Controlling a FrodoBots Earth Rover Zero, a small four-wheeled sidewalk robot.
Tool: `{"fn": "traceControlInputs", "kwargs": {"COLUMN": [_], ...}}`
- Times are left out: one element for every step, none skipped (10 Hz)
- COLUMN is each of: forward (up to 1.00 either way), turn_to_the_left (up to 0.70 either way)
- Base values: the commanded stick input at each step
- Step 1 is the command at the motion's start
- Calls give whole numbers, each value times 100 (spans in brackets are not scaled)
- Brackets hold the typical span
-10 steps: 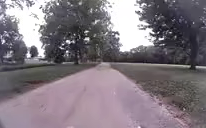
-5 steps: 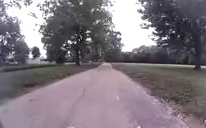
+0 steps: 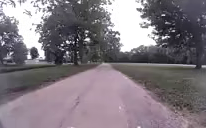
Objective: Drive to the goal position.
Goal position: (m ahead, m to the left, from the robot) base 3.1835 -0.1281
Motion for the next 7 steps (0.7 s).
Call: {"fn": "traceControlInputs", "kwargs": {"forward": [70,70,70,70,70,70,70], "turn_to_the_left": [0,0,0,0,0,-2,-6]}}
